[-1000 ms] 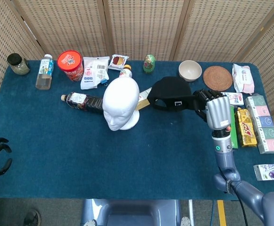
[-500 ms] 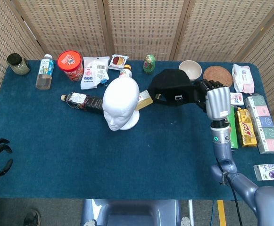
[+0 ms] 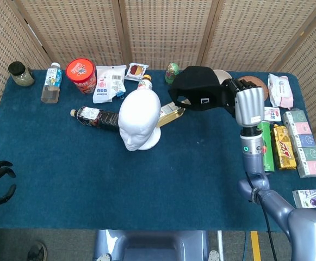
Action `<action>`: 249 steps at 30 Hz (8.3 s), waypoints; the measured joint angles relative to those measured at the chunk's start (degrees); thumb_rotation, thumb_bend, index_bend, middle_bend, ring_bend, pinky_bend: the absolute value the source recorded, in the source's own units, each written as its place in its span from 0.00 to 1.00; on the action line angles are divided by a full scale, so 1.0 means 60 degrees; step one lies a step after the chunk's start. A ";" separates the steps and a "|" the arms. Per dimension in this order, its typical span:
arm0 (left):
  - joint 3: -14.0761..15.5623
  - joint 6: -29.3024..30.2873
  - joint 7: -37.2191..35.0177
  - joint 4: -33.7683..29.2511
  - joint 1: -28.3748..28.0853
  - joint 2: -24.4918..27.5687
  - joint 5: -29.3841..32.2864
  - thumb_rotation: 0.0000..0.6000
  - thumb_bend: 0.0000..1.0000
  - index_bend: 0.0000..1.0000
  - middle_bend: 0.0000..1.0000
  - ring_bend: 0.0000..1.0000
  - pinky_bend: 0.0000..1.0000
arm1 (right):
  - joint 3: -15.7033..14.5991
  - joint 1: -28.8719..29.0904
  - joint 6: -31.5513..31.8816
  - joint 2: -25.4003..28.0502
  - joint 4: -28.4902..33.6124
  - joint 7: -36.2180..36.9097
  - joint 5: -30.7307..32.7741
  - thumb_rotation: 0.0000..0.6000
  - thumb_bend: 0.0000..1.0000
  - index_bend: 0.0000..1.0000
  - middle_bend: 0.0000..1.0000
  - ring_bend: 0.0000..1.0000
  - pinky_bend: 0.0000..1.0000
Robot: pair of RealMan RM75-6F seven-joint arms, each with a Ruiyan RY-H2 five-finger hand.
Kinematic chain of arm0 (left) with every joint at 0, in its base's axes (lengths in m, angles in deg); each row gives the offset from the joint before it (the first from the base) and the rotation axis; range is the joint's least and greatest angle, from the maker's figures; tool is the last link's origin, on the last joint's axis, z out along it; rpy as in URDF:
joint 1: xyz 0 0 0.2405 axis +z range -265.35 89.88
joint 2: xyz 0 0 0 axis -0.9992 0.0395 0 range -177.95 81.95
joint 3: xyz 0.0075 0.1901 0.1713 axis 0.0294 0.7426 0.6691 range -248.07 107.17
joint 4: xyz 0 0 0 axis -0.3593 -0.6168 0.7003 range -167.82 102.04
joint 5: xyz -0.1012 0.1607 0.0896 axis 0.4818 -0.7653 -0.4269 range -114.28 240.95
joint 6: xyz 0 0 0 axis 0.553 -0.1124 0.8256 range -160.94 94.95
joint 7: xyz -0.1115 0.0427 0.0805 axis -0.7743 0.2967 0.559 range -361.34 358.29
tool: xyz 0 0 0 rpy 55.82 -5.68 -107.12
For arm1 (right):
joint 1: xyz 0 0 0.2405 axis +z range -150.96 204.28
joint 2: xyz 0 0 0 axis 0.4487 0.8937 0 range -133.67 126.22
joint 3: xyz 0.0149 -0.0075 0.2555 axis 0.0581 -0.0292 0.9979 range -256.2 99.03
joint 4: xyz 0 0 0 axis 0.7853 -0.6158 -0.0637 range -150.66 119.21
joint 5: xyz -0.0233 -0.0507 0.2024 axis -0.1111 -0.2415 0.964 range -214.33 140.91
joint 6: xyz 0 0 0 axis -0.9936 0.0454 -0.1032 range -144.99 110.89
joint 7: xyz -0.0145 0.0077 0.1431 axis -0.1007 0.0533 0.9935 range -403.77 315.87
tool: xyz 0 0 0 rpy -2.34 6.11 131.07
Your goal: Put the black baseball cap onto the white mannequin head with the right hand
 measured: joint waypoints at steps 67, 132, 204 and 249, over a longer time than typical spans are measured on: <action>0.0066 -0.0139 -0.0504 0.0731 0.0241 -0.0276 0.0612 1.00 0.34 0.45 0.31 0.26 0.33 | -0.0472 0.3220 -0.0774 -0.0737 -0.0276 -0.1047 -0.0509 1.00 0.71 0.77 0.63 0.68 0.74; 0.0046 -0.0403 -0.0147 0.0622 0.0079 -0.0428 0.0621 1.00 0.34 0.45 0.31 0.26 0.33 | -0.1905 0.1424 0.1396 0.0284 0.3182 -0.2197 -0.1997 1.00 0.71 0.77 0.64 0.68 0.74; 0.0096 -0.0478 -0.0207 0.0719 0.0062 -0.0552 0.0627 1.00 0.34 0.45 0.31 0.26 0.33 | -0.2449 0.0494 -0.0224 0.1408 0.5759 -0.3372 -0.3224 1.00 0.44 0.16 0.29 0.34 0.41; -0.0122 -0.0762 -0.0022 0.0701 -0.0058 -0.0544 0.1320 1.00 0.34 0.46 0.31 0.26 0.33 | -0.3363 -0.2665 -0.0582 0.4310 0.7310 -0.2748 -0.1162 1.00 0.54 0.61 0.67 0.73 0.83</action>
